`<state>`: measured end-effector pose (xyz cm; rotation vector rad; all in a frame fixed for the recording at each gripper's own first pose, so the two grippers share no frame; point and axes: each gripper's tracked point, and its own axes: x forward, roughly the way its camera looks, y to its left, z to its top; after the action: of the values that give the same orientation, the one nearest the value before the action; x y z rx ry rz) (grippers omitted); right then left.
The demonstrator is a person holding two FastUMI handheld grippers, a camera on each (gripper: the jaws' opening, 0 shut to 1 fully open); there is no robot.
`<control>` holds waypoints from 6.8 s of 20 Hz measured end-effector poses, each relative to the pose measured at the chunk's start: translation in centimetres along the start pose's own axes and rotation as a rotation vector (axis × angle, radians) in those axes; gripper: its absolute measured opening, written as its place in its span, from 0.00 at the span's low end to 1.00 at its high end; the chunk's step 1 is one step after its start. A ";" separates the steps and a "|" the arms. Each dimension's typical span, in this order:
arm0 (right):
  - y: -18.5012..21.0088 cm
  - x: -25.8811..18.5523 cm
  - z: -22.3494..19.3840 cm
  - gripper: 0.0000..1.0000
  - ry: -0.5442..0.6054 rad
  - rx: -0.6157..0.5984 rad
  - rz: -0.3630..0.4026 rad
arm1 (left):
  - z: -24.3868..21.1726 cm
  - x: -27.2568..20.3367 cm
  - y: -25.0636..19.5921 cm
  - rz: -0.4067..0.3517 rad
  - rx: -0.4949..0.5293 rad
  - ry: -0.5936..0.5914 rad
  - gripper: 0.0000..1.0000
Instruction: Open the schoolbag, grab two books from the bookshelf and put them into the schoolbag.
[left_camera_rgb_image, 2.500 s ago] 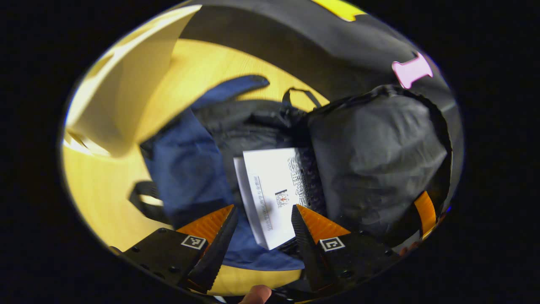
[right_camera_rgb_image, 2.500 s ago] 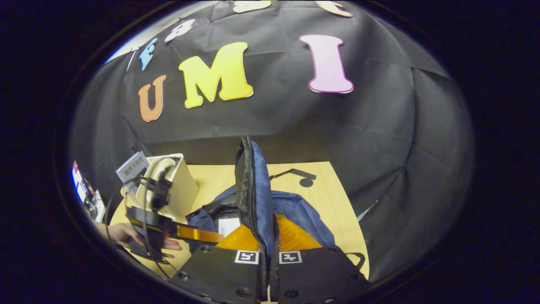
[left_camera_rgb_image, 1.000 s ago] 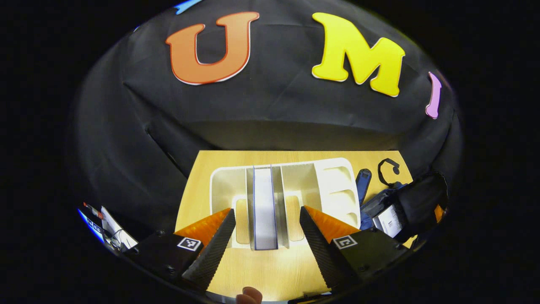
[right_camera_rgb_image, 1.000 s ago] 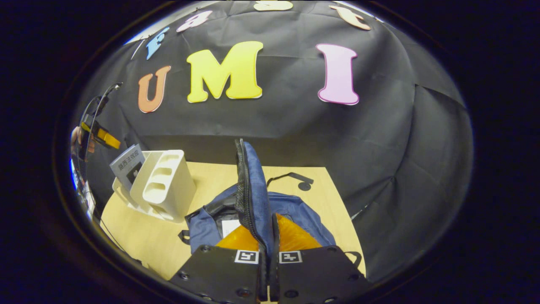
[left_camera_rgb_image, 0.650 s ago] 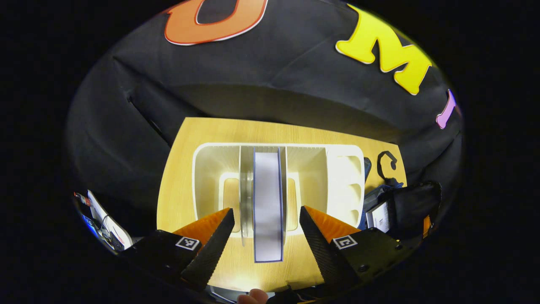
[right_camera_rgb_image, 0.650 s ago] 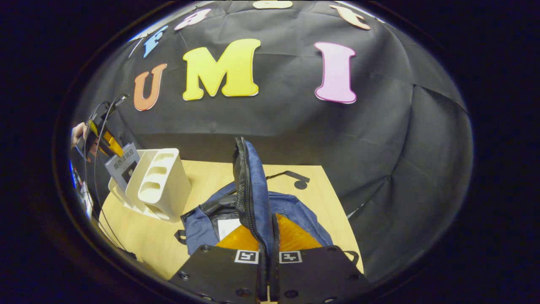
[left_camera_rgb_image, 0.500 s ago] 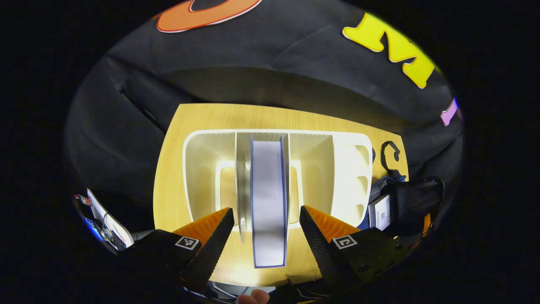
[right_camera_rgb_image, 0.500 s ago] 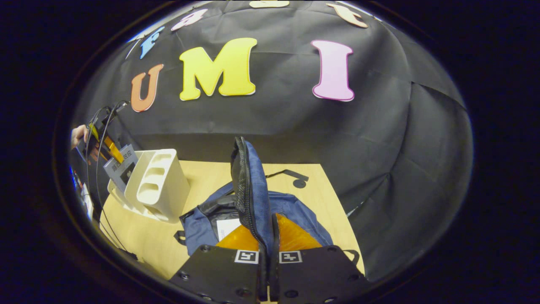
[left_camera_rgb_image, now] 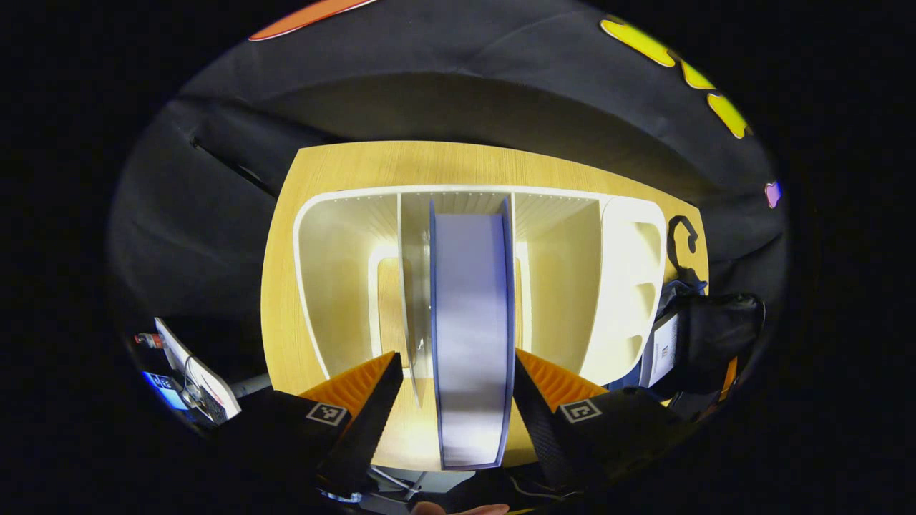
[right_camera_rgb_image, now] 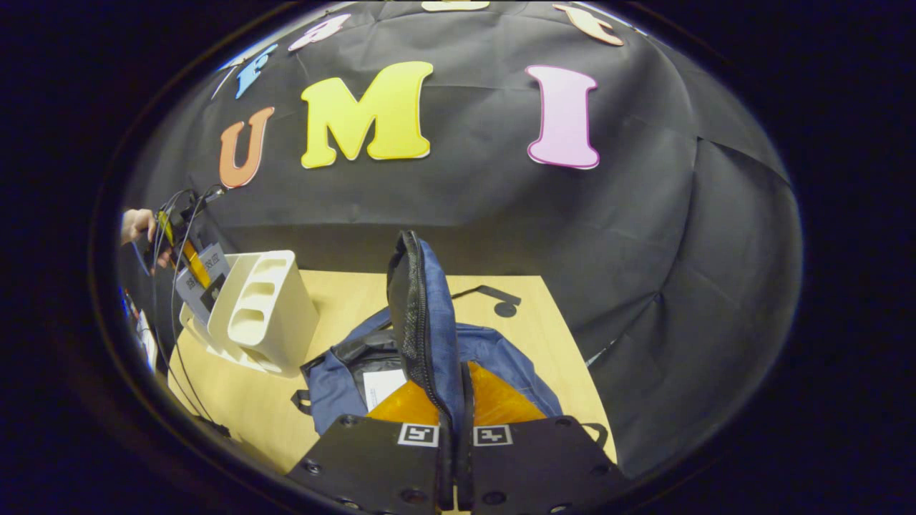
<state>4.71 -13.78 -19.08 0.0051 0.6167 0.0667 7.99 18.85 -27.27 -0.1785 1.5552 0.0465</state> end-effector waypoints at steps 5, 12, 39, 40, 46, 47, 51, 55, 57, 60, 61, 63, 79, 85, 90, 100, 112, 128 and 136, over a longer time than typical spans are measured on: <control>0.0 -0.2 -0.1 0.03 -0.004 -0.003 0.009 | 0.2 0.4 0.5 0.043 0.004 0.023 0.82; -0.1 -0.5 -0.3 0.02 -0.015 -0.019 0.022 | -0.3 0.1 0.4 0.059 -0.004 0.058 0.51; -0.6 -2.4 -1.4 0.03 -0.014 -0.019 0.063 | -10.0 -17.6 -17.0 -0.715 -0.227 -0.402 0.41; -0.7 -2.5 -1.4 0.03 -0.011 -0.015 0.064 | -10.3 -16.7 -18.9 -0.763 -0.248 -0.392 0.41; -1.6 -2.4 -1.2 0.03 -0.004 -0.017 0.057 | -14.9 -9.1 -26.9 -0.881 -0.330 -0.262 0.40; -1.7 -2.5 -1.2 0.03 -0.004 -0.017 0.056 | -15.6 -8.0 -28.0 -0.880 -0.336 -0.249 0.40; -1.7 -2.4 -0.7 0.03 -0.005 -0.024 0.058 | -16.8 -4.3 -32.0 -0.856 -0.340 -0.238 0.40; -1.8 -2.6 -0.4 0.02 -0.009 -0.033 0.057 | -16.6 -1.5 -35.9 -0.825 -0.266 -0.274 0.40; -1.9 -2.6 -0.3 0.00 -0.007 -0.023 0.057 | -16.0 0.5 -37.7 -0.816 -0.251 -0.281 0.40; -2.5 -2.5 -0.1 0.03 -0.006 -0.013 0.049 | -15.6 3.3 -40.3 -0.849 -0.256 -0.262 0.40; -2.6 -2.5 0.0 0.03 -0.008 -0.011 0.045 | -15.5 3.8 -40.9 -0.874 -0.272 -0.254 0.40; -2.9 -2.4 0.1 0.03 -0.008 -0.005 0.044 | -15.0 4.9 -42.2 -0.915 -0.300 -0.241 0.46; -0.6 -2.3 1.5 0.03 -0.027 -0.068 0.075 | -12.8 10.8 -50.4 -1.106 -0.392 -0.174 0.40; -0.6 -1.8 1.4 0.02 -0.021 -0.071 0.079 | -12.4 11.4 -50.1 -1.087 -0.404 -0.166 0.43; -0.4 -1.5 0.8 0.02 -0.006 -0.071 0.085 | -13.2 13.2 -49.9 -0.995 -0.407 -0.060 0.62; 0.4 -1.3 0.3 0.03 -0.004 -0.063 0.104 | -13.7 11.5 -44.1 -0.609 -0.228 -0.154 0.99; 4.2 -1.8 -0.5 0.03 -0.016 -0.054 0.137 | -12.8 0.7 -31.5 -0.253 0.055 -0.442 0.99; 12.9 -4.5 -1.0 0.27 -0.034 -0.023 0.179 | -14.9 -11.6 -18.3 -0.095 0.115 -0.686 0.99; 17.5 -9.1 4.0 0.88 -0.199 -0.027 0.227 | -12.0 -21.5 -14.9 -0.123 0.025 -1.035 0.99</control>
<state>-1.48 3.15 -10.16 0.0547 0.4144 0.2914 -2.17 4.24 -4.68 -0.1869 0.5116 0.0162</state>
